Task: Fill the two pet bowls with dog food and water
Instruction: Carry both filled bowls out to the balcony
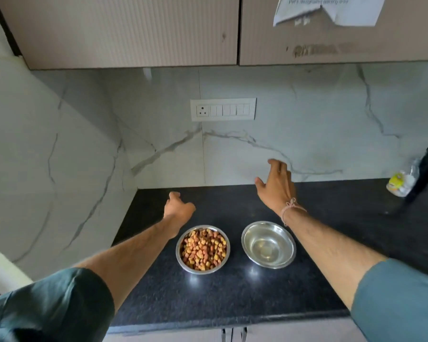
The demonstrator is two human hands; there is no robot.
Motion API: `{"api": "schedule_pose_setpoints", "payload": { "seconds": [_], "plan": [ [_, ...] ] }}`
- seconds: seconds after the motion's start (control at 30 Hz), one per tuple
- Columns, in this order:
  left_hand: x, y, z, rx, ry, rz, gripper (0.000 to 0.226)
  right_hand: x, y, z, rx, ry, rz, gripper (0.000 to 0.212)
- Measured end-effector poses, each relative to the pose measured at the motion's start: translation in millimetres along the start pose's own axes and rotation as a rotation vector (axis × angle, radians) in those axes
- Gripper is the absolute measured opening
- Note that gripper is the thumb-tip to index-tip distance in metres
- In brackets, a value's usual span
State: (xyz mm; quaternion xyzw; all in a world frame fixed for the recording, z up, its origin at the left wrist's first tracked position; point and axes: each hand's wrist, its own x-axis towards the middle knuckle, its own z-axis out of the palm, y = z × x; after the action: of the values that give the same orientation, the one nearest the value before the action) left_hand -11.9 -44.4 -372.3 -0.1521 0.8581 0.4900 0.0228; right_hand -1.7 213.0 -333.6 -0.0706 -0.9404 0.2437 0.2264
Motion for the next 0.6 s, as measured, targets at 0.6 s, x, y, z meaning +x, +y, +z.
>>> {"api": "schedule_pose_setpoints", "payload": {
  "seconds": [0.6],
  "plan": [
    [-19,-150,62,-0.286,-0.147,-0.505,0.034,-131,110,95,0.385,-0.197,0.982,0.039]
  ]
}}
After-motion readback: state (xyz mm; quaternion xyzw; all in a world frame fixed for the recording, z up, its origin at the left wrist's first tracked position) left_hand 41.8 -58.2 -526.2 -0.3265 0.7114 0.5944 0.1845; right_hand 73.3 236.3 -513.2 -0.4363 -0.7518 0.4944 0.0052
